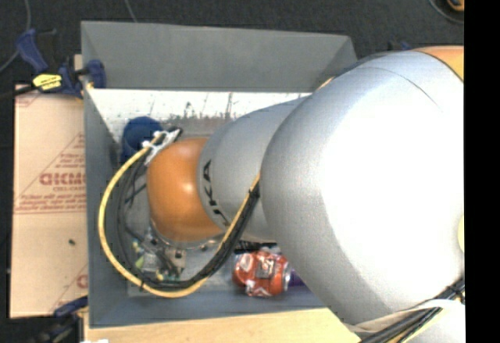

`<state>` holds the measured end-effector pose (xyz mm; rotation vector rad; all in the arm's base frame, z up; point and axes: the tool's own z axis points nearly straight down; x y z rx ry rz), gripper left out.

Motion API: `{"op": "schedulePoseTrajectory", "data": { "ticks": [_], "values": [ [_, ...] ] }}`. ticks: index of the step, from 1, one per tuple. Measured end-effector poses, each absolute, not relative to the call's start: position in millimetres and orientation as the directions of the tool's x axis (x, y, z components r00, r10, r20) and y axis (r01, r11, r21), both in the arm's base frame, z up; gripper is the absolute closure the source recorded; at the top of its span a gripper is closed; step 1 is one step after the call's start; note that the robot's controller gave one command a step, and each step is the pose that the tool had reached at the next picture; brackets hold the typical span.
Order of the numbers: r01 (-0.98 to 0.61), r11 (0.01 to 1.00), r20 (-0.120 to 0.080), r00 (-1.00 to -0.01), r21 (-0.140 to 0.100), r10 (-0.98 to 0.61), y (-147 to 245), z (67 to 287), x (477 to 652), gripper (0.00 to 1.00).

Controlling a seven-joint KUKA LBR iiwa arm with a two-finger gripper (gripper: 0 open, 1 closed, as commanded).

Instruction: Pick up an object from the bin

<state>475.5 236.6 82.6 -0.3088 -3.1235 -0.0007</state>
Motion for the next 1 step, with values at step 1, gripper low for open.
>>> {"op": "schedulePoseTrajectory", "data": {
  "ticks": [1],
  "values": [
    [0.196, 0.981, 0.006, -0.981, -0.003, 0.196, 235.8, 97.5, 474.8, 1.0]
  ]
}}
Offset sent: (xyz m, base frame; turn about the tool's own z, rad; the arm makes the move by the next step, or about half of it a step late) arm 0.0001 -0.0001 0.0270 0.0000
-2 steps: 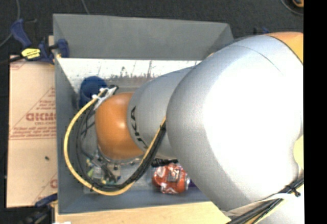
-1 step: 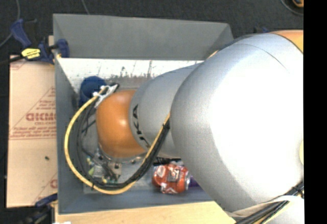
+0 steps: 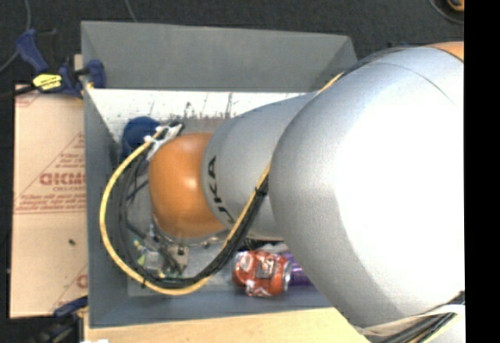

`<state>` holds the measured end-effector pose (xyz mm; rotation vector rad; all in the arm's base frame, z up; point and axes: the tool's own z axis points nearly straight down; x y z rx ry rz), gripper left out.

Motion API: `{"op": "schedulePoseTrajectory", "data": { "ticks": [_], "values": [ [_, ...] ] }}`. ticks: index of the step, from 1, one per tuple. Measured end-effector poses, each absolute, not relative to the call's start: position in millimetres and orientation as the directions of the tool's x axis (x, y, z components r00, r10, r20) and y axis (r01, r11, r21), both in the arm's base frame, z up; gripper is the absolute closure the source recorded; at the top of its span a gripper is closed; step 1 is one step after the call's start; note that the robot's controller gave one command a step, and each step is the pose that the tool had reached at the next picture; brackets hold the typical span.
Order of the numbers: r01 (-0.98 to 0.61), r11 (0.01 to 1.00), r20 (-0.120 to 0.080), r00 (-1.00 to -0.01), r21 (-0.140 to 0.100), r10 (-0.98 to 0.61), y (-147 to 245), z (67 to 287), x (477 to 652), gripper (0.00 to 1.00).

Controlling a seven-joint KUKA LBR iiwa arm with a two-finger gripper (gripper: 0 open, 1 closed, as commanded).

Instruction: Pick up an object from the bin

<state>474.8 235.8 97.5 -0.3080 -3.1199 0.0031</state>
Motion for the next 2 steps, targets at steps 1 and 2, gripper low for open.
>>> {"op": "schedulePoseTrajectory", "data": {
  "ticks": [1, 2],
  "values": [
    [0.194, 0.981, 0.004, -0.981, -0.001, 0.194, 235.9, 117.5, 475.5, 1.0],
    [0.194, 0.981, 0.001, -0.981, 0.002, 0.194, 236.3, 130.2, 476.8, 1.0]
  ]
}}
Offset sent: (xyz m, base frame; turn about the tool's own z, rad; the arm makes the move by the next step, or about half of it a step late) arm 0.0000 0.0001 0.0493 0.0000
